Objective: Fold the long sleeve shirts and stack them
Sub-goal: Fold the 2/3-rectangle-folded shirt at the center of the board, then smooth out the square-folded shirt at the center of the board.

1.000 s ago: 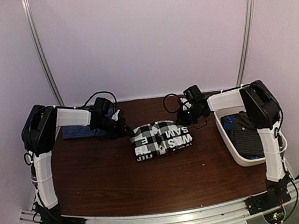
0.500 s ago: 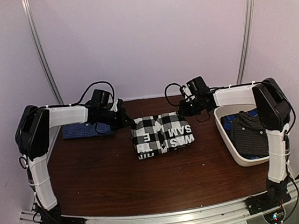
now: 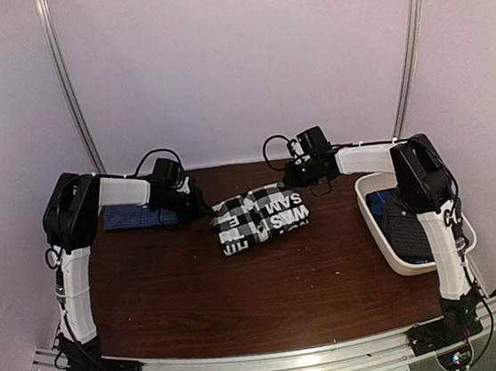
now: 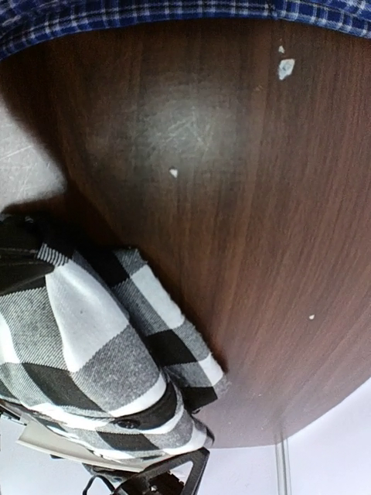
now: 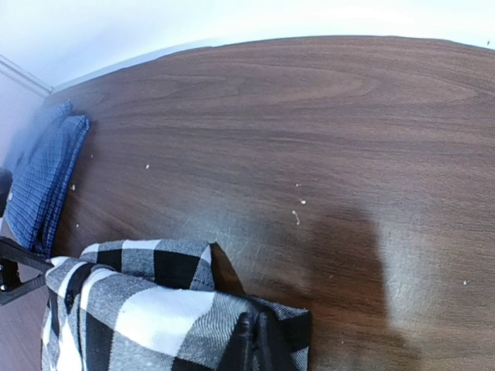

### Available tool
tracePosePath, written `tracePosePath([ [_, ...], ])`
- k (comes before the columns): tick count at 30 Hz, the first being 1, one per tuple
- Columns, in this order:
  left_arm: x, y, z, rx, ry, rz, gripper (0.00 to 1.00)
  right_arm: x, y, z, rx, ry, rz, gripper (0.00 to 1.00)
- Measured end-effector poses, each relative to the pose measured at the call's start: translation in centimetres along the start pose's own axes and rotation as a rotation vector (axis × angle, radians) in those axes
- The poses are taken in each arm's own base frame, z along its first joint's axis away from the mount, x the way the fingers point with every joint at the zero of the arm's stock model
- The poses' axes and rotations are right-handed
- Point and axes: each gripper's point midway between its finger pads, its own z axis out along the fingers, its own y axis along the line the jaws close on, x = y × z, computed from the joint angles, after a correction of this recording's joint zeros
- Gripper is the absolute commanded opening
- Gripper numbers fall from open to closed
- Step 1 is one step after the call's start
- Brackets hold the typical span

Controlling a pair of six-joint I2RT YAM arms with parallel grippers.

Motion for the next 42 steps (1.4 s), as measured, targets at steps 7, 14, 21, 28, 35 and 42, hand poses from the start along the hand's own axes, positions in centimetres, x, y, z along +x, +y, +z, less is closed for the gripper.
tracePosePath([
  [7,-0.5,1.6,0.7,-0.069,-0.018,-0.015,0.0,-1.5,-0.6,-0.7,0.033,-0.019,-0.012,0.49],
  [14,-0.5,2.7,0.8,-0.115,-0.03,-0.026,0.0,-0.5,2.6,-5.8,0.047,-0.042,-0.097,0.46],
  [21,-0.6,2.7,1.3,-0.106,-0.024,-0.017,0.0,2.8,9.2,-8.6,-0.053,-0.059,-0.206,0.47],
  [28,-2.0,1.2,3.3,-0.028,-0.005,0.046,0.0,6.0,7.4,-2.3,-0.007,0.035,-0.227,0.51],
  [35,-1.6,-0.7,4.9,0.024,0.034,0.129,0.0,9.4,5.5,-1.5,0.081,0.12,-0.225,0.52],
  [42,3.3,-1.9,4.5,0.031,0.112,0.175,0.0,13.7,5.6,-5.8,0.091,0.179,-0.191,0.55],
])
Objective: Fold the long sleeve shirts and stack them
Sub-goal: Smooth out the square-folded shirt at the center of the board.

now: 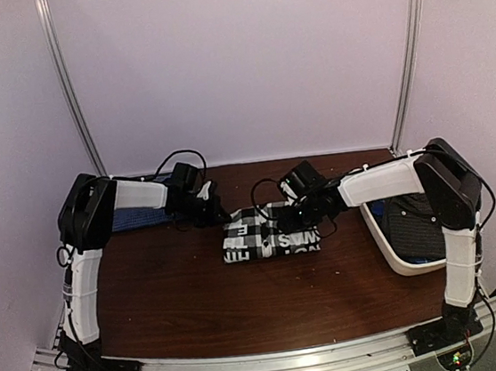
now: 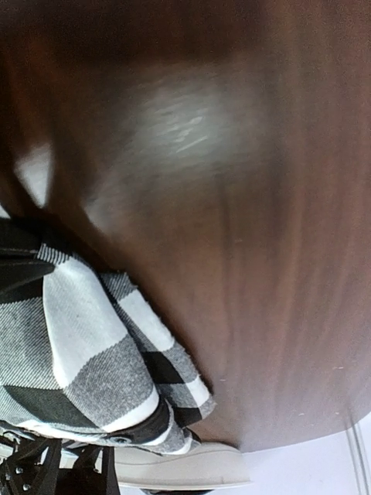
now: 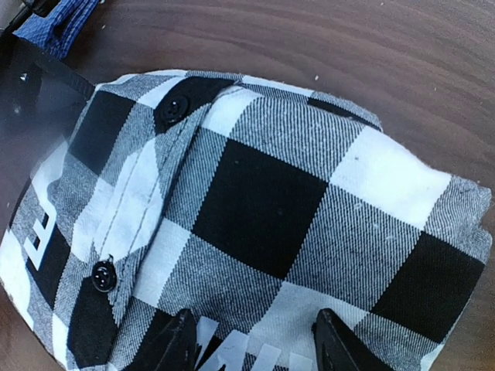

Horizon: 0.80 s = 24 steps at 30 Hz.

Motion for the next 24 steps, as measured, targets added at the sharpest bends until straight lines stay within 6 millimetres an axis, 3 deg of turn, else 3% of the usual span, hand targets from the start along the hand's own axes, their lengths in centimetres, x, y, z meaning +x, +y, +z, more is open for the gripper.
tracePosePath([
  [3,2.0,-0.3,-0.8,-0.018,0.028,0.002,0.0,1.1,0.6,-1.1,-0.01,0.01,0.002,0.56],
  [9,2.9,0.1,-2.5,-0.104,0.026,0.009,0.28,0.4,1.4,-2.2,-0.02,-0.008,0.006,0.54],
  [11,2.7,0.6,-3.5,-0.161,0.014,0.013,0.31,-0.3,1.5,-2.4,-0.02,-0.021,0.007,0.53],
  [15,2.0,1.0,-5.4,-0.247,-0.009,0.019,0.31,-2.2,2.1,-3.2,-0.025,-0.065,0.008,0.53],
  [19,1.0,-0.2,-7.3,-0.266,-0.052,0.04,0.3,-4.1,2.9,-3.7,-0.032,-0.097,0.003,0.56],
  [24,0.6,-3.1,-9.4,-0.238,-0.089,0.075,0.26,-5.6,3.5,-1.9,-0.021,-0.111,-0.014,0.58],
])
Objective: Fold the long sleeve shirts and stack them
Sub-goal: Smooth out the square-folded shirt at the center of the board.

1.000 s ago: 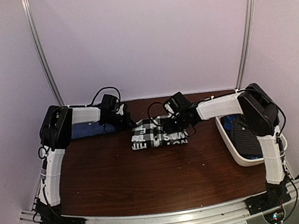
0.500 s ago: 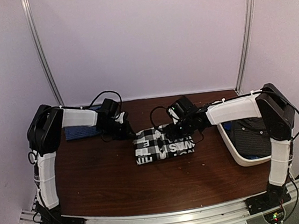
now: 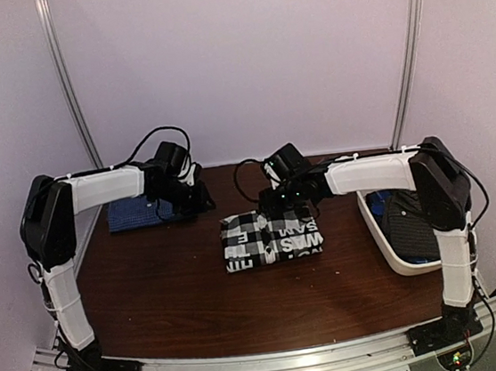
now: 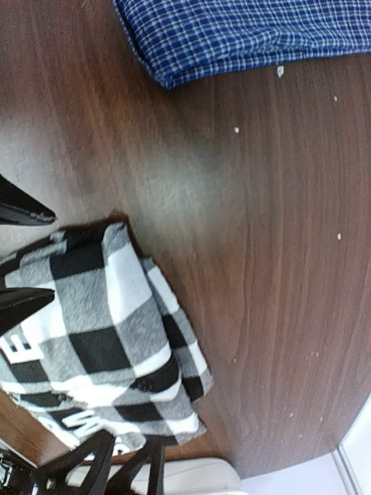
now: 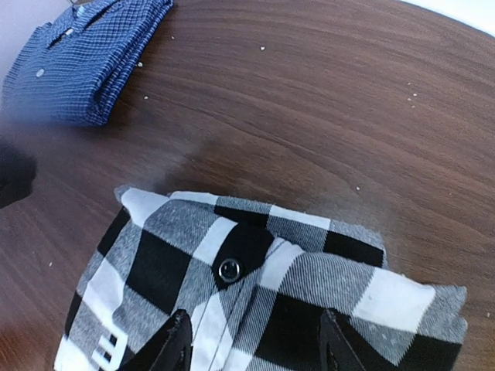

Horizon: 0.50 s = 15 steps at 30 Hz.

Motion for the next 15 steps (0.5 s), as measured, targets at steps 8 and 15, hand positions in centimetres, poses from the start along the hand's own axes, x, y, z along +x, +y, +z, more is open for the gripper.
tracePosePath([
  [8,4.8,-5.6,0.4,0.147,0.071,0.033,0.23,2.2,-1.5,7.1,0.054,0.106,0.0,0.59],
  [15,9.1,-6.8,2.5,0.215,0.159,0.012,0.19,1.1,-1.9,7.5,0.044,0.107,0.023,0.65],
])
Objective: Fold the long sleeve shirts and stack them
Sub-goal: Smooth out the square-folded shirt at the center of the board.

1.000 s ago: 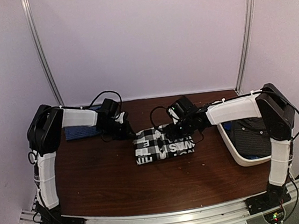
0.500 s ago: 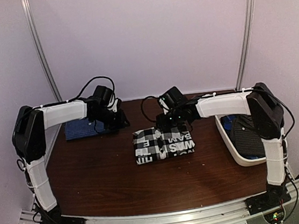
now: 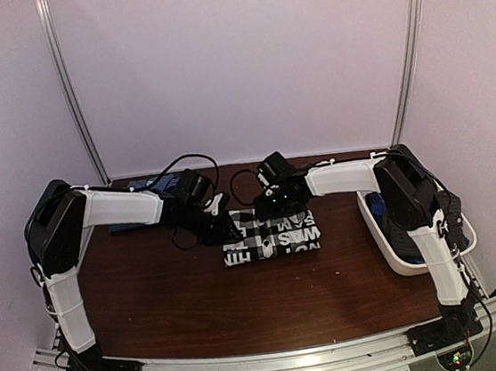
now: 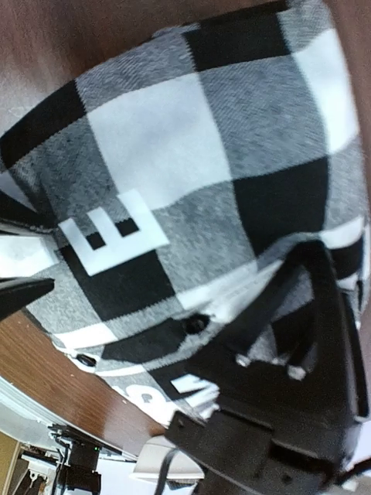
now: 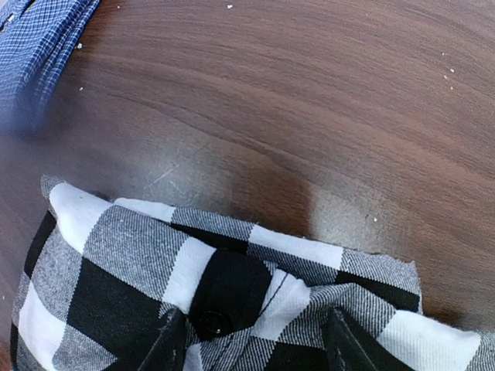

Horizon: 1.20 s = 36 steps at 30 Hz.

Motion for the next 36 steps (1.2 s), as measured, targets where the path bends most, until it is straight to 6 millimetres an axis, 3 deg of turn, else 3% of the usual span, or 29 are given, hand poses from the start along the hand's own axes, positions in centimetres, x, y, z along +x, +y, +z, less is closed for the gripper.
tracePosePath([
  [4,2.4,1.7,0.9,-0.014,0.043,-0.039,0.18,-0.1,-0.1,-0.3,-0.005,0.006,0.003,0.66],
  [7,3.4,2.5,1.2,-0.025,0.06,-0.058,0.18,-0.4,0.1,-1.7,-0.014,0.008,-0.002,0.66],
  [10,3.3,2.4,1.2,-0.021,0.054,-0.063,0.18,-0.8,0.6,-4.6,-0.028,-0.012,-0.008,0.66],
  [13,3.2,2.4,1.2,-0.021,0.051,-0.071,0.18,-0.9,1.1,-8.8,-0.054,-0.052,-0.014,0.63],
  [16,3.0,2.2,0.9,-0.021,0.043,-0.078,0.18,0.0,1.4,-12.5,-0.089,-0.088,-0.014,0.6],
  [18,2.7,2.0,0.6,-0.022,0.03,-0.082,0.18,1.2,1.2,-13.6,-0.101,-0.092,-0.01,0.57],
  [20,2.3,1.8,0.1,-0.023,0.01,-0.088,0.18,3.2,0.8,-13.6,-0.104,-0.069,-0.002,0.54],
  [27,0.8,2.3,-1.2,-0.011,-0.047,-0.12,0.2,10.6,-2.2,-10.8,-0.052,0.08,0.036,0.49],
  [30,0.7,3.3,-1.4,-0.016,-0.055,-0.143,0.25,11.7,-2.8,-10.3,-0.048,0.094,0.057,0.5],
  [36,1.2,4.2,-1.3,-0.003,-0.047,-0.173,0.4,11.7,-2.6,-10.1,-0.067,0.084,0.065,0.53],
])
